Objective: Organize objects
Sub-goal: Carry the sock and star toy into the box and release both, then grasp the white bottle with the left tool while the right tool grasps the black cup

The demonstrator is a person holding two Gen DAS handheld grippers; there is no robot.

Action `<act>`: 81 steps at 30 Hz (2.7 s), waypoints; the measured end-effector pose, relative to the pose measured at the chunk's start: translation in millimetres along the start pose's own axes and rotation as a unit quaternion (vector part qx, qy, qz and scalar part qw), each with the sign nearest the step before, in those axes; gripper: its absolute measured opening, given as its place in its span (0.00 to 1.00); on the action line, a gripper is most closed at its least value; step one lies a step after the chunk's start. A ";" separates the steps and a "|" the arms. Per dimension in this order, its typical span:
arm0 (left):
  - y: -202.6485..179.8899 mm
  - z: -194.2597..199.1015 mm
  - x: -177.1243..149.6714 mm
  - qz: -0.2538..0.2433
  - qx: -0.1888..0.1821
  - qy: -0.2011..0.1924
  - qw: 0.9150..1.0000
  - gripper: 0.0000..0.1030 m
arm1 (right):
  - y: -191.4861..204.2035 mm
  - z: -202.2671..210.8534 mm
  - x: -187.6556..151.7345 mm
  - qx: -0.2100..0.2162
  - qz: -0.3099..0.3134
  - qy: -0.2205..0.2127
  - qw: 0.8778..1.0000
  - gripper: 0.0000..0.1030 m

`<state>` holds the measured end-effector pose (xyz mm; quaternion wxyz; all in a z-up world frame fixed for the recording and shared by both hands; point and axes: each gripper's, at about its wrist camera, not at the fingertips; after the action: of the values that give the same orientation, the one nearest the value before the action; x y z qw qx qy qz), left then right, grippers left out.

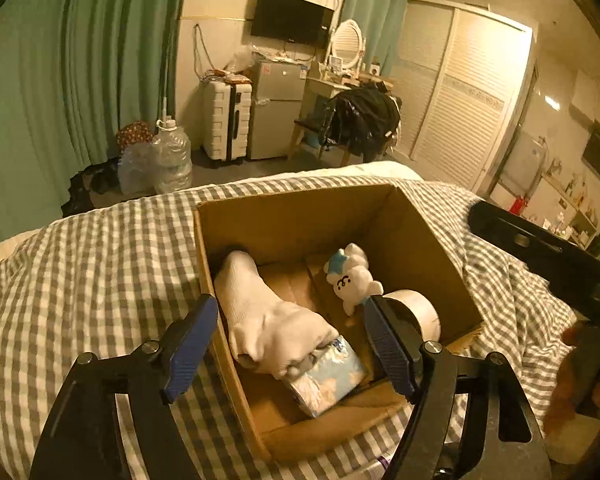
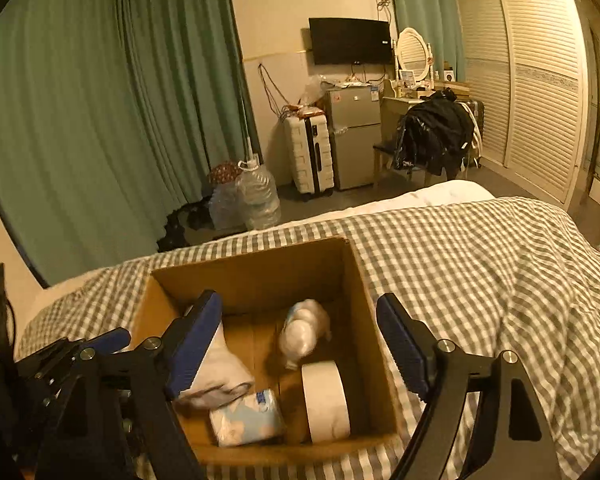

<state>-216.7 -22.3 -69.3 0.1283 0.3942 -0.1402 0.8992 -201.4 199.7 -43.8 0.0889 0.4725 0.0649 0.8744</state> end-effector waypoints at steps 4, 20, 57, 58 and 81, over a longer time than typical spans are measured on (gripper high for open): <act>-13.4 26.3 -0.2 -0.010 0.007 -0.015 1.000 0.76 | -3.0 38.8 -2.8 -0.009 -0.006 0.004 1.000 0.77; -65.1 73.6 -66.9 -0.055 0.044 0.013 0.997 0.77 | -12.0 135.9 -52.5 -0.063 0.038 0.062 0.995 0.77; -84.4 0.9 -201.4 -0.110 -0.067 0.211 0.969 0.46 | -32.7 25.6 -182.1 -0.017 0.005 0.281 0.959 0.47; -84.4 0.8 -201.5 -0.111 -0.066 0.210 0.969 0.46 | -34.0 28.5 -181.5 -0.015 0.001 0.277 0.961 0.47; -51.0 61.7 -161.6 -0.030 -0.028 0.147 0.988 0.42 | -29.7 101.7 -141.6 0.007 -0.036 0.150 0.988 0.44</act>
<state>-51.7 -16.2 -141.9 0.1856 0.2576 -0.1330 0.9389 -37.2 201.0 -109.6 0.1064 0.3335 0.1009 0.9313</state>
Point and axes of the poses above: each gripper's, at about its wrist camera, not at the fingertips, and z roughly against the way its jaws point, y to its left, x to its top, and after that the axes turned 1 degree about -y, right-handed
